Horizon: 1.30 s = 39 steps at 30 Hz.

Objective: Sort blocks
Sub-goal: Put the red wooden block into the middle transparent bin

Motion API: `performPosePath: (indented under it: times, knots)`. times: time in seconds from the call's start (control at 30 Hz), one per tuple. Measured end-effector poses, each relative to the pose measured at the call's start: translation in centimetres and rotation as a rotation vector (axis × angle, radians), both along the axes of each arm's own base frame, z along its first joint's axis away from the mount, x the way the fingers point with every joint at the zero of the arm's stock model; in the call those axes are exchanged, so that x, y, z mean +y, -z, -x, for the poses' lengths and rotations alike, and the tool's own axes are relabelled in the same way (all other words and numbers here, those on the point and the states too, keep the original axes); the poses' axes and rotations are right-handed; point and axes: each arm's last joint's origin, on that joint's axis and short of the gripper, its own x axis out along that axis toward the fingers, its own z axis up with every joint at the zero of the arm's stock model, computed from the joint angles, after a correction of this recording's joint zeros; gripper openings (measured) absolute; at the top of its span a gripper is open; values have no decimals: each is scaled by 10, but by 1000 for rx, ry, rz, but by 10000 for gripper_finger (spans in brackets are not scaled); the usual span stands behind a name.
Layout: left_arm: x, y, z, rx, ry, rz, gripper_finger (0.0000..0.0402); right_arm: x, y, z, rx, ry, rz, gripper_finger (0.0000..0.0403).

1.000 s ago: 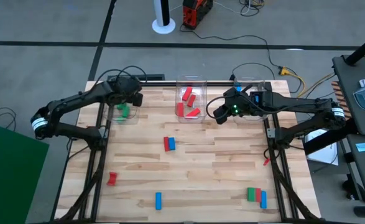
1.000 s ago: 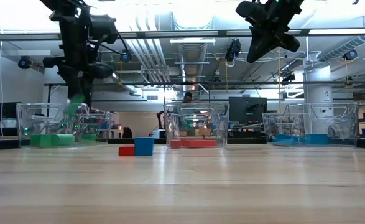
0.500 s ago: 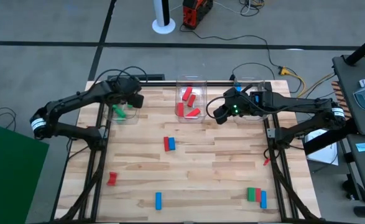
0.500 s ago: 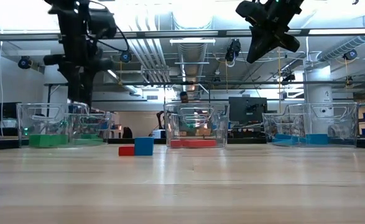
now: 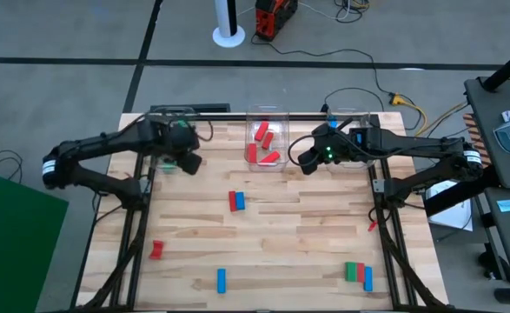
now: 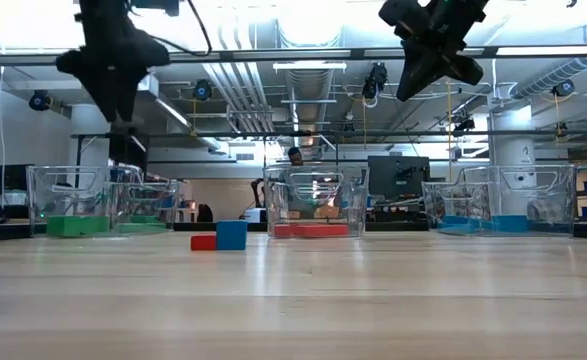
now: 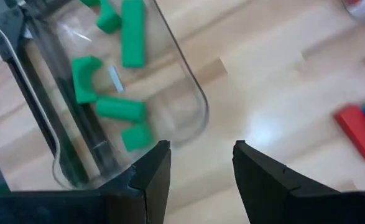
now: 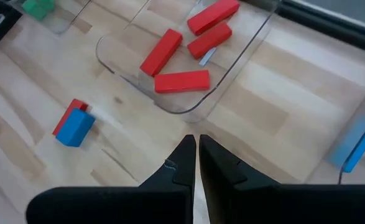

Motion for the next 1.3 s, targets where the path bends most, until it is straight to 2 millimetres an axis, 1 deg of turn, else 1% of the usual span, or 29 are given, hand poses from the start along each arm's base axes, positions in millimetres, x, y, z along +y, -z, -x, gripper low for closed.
performPosePath:
  times: [0.33, 0.63, 0.87, 1.07, 1.3]
  knots:
    - [-49, -13, -3, -30, 109, 154, 151, 5, 0, -1, -20, -32, -75, 12]
    - [-88, -17, 0, -62, 91, 329, 151, 14, 0, -3, -29, -38, -96, 12]
    - [-127, -8, 7, -11, 16, 442, 151, 15, 0, -3, -32, -34, -99, 12]
    - [-158, 0, 11, 34, -49, 436, 151, 15, 0, -3, -32, -33, -99, 12]
    - [-183, 17, 6, 102, -77, 391, 151, 15, 0, -3, -32, -33, -99, 12]
